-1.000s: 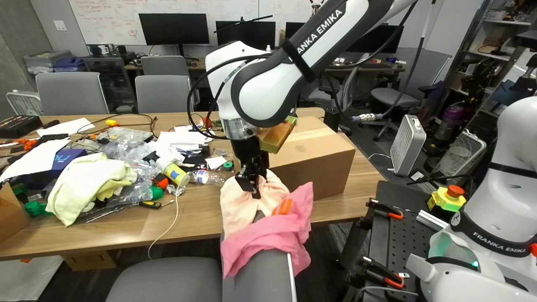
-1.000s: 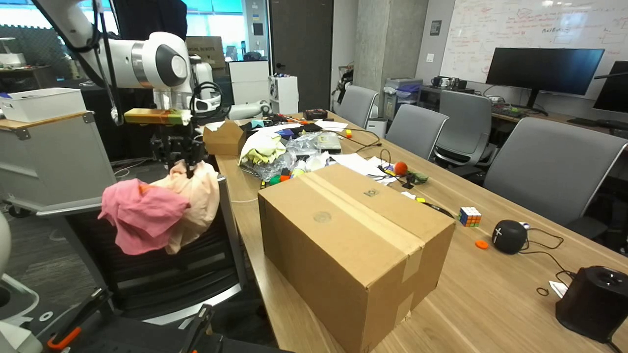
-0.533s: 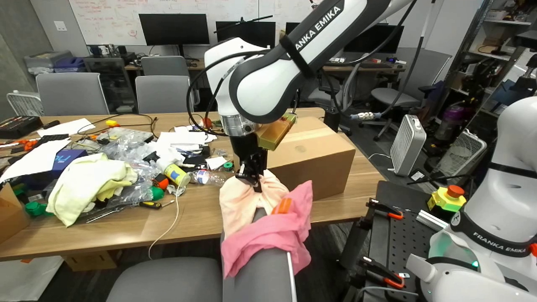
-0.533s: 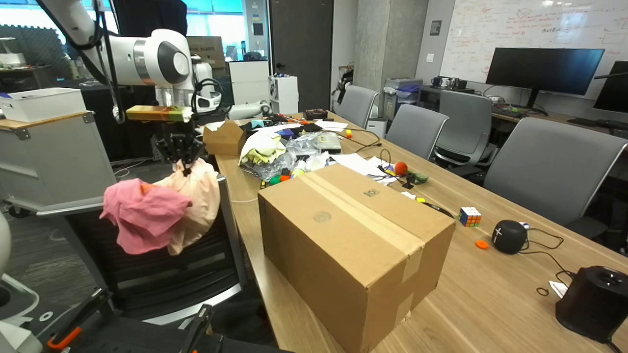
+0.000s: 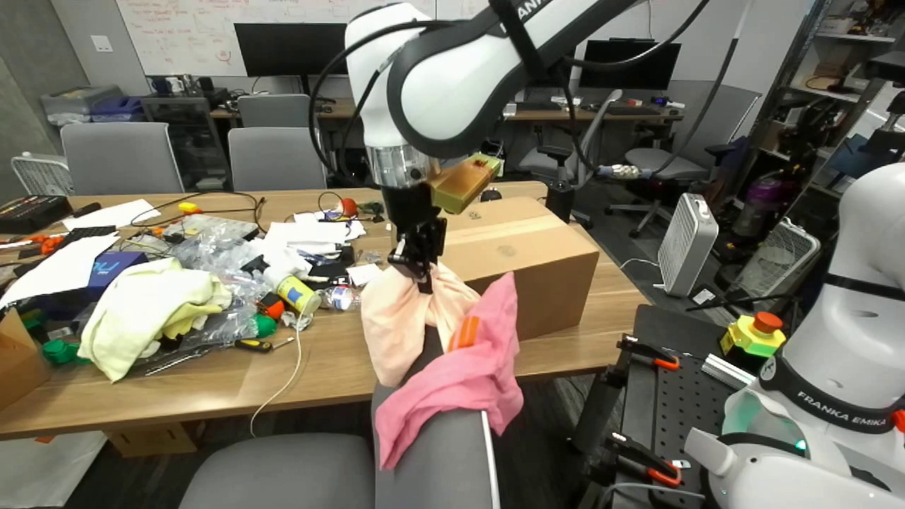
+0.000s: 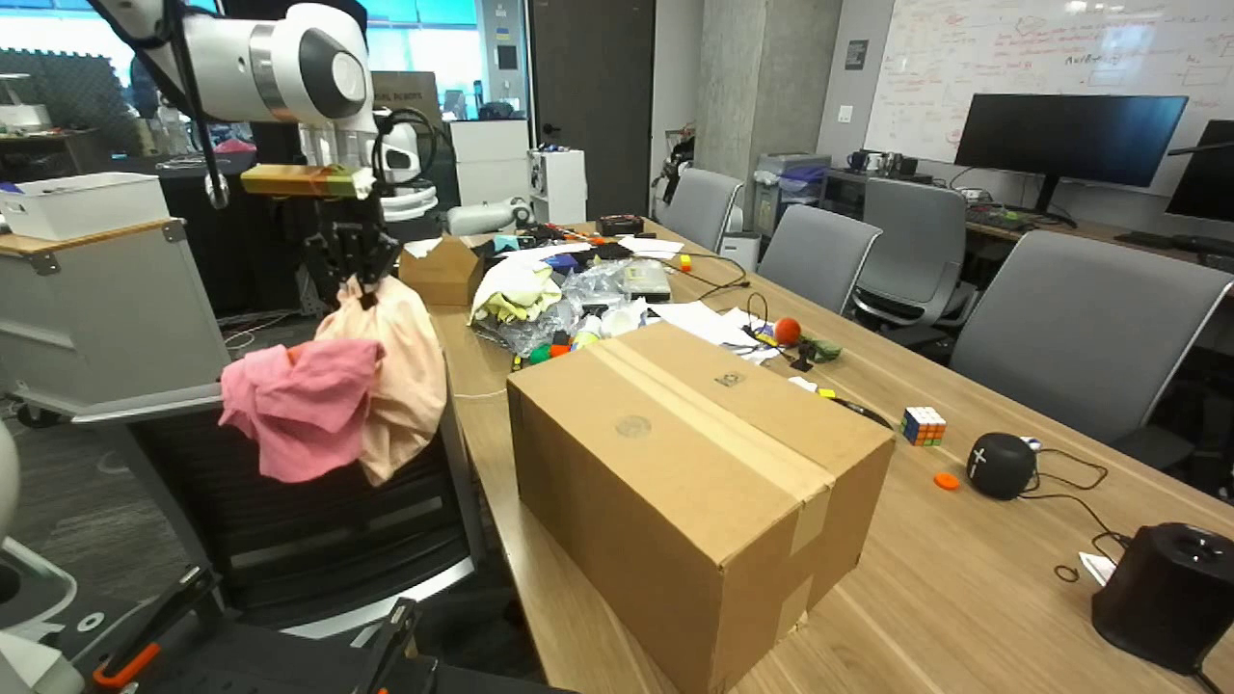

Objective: Remove the t-shirts from the backrest of the grey chair and place them on the brown box

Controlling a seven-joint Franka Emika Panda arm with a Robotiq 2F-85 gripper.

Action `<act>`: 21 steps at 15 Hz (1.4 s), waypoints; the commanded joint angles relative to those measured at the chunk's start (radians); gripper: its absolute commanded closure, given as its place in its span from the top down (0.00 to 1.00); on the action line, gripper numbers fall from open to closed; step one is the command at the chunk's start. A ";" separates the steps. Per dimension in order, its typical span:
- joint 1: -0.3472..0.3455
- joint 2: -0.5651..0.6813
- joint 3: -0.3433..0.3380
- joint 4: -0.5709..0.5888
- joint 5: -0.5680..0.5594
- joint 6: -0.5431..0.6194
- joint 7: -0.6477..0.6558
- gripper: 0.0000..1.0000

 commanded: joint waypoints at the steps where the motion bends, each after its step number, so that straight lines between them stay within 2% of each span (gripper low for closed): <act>1: -0.022 -0.097 -0.004 0.006 0.031 -0.039 0.005 0.03; 9: -0.073 -0.171 -0.030 0.037 0.040 -0.063 0.018 0.03; 14: -0.106 -0.178 -0.056 0.097 0.053 -0.092 0.037 0.03; 21: -0.207 -0.201 -0.155 0.174 0.146 -0.134 0.104 0.03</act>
